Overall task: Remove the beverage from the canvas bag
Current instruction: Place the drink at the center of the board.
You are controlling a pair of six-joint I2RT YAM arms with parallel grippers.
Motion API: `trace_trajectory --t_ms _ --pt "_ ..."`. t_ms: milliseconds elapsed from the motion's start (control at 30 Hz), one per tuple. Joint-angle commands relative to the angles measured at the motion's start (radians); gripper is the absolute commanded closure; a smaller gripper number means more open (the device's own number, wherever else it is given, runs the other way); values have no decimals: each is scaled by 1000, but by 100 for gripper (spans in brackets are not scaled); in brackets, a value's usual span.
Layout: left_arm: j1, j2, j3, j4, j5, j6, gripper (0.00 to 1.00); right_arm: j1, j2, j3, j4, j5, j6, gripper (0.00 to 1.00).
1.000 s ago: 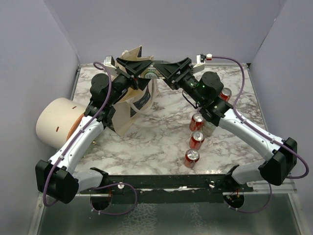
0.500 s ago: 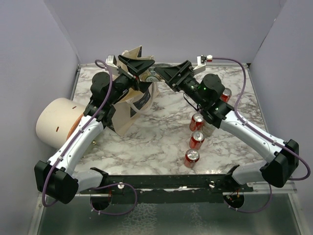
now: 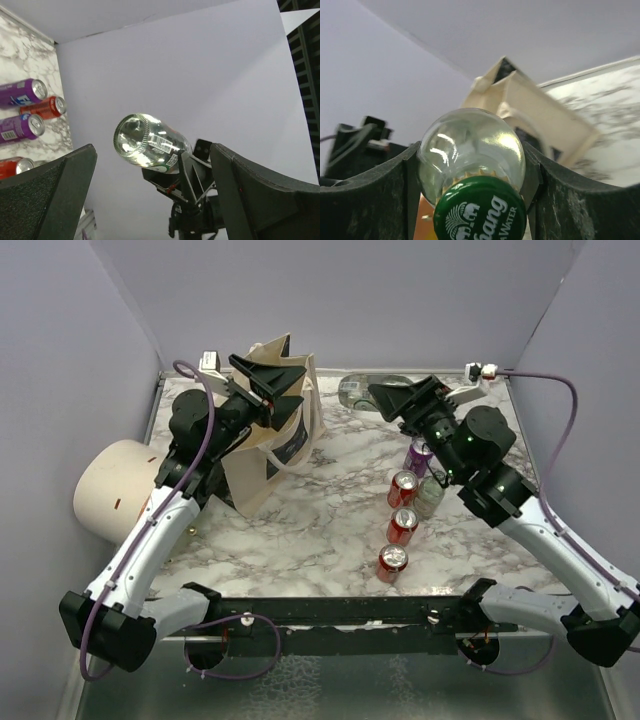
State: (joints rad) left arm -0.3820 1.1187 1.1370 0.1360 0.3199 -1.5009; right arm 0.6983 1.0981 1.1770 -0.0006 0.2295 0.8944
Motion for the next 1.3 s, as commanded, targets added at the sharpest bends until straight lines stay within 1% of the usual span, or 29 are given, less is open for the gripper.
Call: trace_trajectory --t_ms 0,100,200,267,367,433,533,633,667,767,867,1000,1033,1167,1267 --pt "18 -2 70 -56 -48 100 1 -5 -84 121 -136 273 -373 98" --pt "29 34 126 -91 -19 150 1 -5 -91 149 -244 452 -629 98" --pt "43 72 174 -112 19 172 1 -7 -109 101 -219 617 -868 98" --pt "56 100 207 -121 51 182 1 -17 -119 59 -166 676 -1001 98" --pt "77 147 275 -140 100 207 1 -84 -89 34 -161 675 -1070 98" --pt "91 178 321 -155 135 230 1 -184 -56 33 -205 605 -1027 98" --pt "113 221 395 -165 202 261 1 -352 -4 31 -263 487 -905 98" --pt "121 257 470 -200 260 308 1 -502 41 -20 -280 373 -790 98" --pt "124 265 487 -211 275 318 1 -535 43 -56 -256 341 -771 98" --pt "130 269 515 -226 288 339 1 -568 41 -180 -143 304 -757 98" --pt "141 271 537 -233 293 351 1 -621 60 -270 -81 272 -706 98" --pt "153 277 574 -272 304 378 1 -634 96 -391 38 272 -687 98" --pt "155 275 578 -281 306 384 1 -640 100 -420 62 238 -661 98" --pt "163 265 578 -301 306 393 1 -650 94 -529 164 200 -591 98" --pt "167 259 579 -305 309 388 1 -652 124 -559 217 213 -594 98"
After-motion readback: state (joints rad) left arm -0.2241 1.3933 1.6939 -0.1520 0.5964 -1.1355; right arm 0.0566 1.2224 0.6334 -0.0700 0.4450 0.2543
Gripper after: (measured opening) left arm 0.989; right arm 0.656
